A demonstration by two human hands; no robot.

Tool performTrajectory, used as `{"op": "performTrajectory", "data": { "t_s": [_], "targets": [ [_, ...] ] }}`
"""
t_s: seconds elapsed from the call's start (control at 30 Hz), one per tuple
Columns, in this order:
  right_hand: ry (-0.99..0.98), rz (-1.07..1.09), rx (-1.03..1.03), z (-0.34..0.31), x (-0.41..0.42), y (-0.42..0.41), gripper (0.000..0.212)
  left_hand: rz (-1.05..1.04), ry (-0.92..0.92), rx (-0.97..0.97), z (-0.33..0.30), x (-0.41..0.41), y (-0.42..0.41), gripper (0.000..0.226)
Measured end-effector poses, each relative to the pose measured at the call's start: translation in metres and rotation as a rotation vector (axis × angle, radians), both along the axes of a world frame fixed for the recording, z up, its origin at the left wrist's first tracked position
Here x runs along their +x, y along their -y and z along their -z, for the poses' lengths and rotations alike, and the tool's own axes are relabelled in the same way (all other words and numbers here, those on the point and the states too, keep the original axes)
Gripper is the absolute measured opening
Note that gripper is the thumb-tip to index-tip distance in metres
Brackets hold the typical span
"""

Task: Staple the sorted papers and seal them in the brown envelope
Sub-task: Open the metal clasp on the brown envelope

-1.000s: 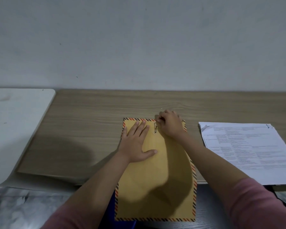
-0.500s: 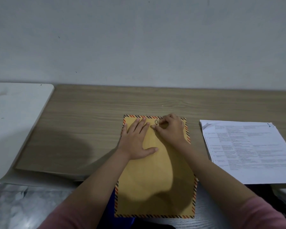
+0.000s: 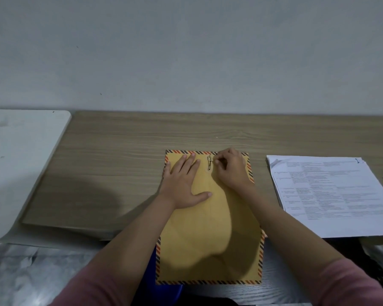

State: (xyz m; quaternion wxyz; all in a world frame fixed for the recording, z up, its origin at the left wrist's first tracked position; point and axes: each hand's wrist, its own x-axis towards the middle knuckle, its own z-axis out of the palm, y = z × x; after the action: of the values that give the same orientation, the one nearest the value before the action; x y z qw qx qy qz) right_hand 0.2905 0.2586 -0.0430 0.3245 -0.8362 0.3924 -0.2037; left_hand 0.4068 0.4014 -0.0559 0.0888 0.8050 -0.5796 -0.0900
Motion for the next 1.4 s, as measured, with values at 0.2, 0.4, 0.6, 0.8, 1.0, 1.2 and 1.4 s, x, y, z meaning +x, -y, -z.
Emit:
{"op": "performTrajectory", "data": {
  "t_s": [0.2, 0.4, 0.6, 0.8, 1.0, 1.2, 1.4],
  "targets": [
    [0.048, 0.077, 0.013, -0.001, 0.009, -0.009, 0.004, 0.002, 0.005, 0.000, -0.001, -0.001, -0.001, 0.105],
    [-0.225, 0.024, -0.124, -0.005, 0.017, -0.011, 0.018, 0.006, 0.002, 0.004, 0.000, 0.000, -0.001, 0.103],
    [-0.290, -0.093, -0.185, -0.012, 0.026, -0.014, 0.018, 0.002, -0.006, -0.004, 0.001, 0.000, 0.000, 0.104],
    [-0.375, -0.143, -0.284, -0.019, 0.052, 0.022, 0.019, -0.003, -0.011, -0.016, 0.001, 0.001, -0.001, 0.107],
    [-0.232, -0.053, -0.306, -0.011, 0.014, 0.040, 0.009, -0.032, -0.019, 0.000, 0.000, 0.000, 0.000, 0.106],
    [0.231, 0.013, 0.225, -0.011, -0.026, -0.001, 0.013, -0.063, -0.031, 0.008, -0.003, -0.001, 0.004, 0.105],
    [0.386, 0.018, 0.516, -0.009, -0.028, -0.029, 0.025, -0.066, -0.032, 0.002, -0.004, -0.003, 0.003, 0.104]
  ]
}}
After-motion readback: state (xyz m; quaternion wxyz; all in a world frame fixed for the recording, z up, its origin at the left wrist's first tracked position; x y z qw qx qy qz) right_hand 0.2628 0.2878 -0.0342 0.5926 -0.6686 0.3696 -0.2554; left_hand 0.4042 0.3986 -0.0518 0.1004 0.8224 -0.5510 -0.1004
